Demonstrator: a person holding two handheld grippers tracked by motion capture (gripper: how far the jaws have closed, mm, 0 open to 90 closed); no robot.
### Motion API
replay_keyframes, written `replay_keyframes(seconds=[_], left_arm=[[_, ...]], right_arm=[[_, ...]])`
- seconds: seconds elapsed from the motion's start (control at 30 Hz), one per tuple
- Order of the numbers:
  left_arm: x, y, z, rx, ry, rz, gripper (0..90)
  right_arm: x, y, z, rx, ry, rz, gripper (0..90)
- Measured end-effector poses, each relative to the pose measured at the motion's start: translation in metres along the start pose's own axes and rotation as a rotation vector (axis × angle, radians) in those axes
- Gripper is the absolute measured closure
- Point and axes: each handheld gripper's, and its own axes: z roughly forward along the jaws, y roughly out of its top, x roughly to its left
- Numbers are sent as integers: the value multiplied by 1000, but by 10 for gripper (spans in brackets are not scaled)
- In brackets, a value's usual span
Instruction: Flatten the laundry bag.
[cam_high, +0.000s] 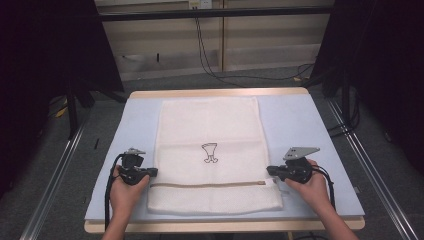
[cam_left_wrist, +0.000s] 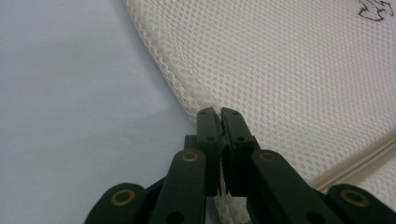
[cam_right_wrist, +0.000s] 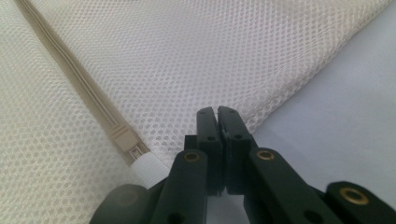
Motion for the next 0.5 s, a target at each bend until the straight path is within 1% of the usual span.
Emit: replay_keyframes(seconds=[0.03,0.07,0.1,0.13,0.17,0.2,0.27,0.3,0.33,0.37,0.43,0.5], left_arm=[[2,1,1,-9,3,-6,872],[4,2,2,-5,-6,-14,872],[5,3,3,-16,-8,-27,872],[6,3,3,-17,-6,-27,872],[8,4,2,-9,-5,-18,872],[9,4,1,-18,-4,-23,872],[12,5,-1,-21,3,-20,872],[12,5,-1,-35,1,-35,872],[14,5,-3,-28,3,-27,871],[15,5,-4,-33,12,-30,872],[18,3,-5,-32,2,-45,872],[19,2,-6,-27,10,-43,873]], right_arm=[[0,1,1,-4,-3,0,891],[-1,2,2,-5,-10,1,893],[-2,3,4,-6,-11,0,895],[-2,3,5,-6,-13,3,895],[-3,4,5,-12,-20,2,897],[-3,5,6,-16,-23,2,897],[-3,5,7,-19,-19,2,898],[-2,5,7,-20,-18,-1,897],[-2,5,8,-21,-12,-8,897],[-1,6,8,-22,-6,-13,897],[1,7,9,-24,3,-30,897],[3,8,11,-27,2,-38,897]])
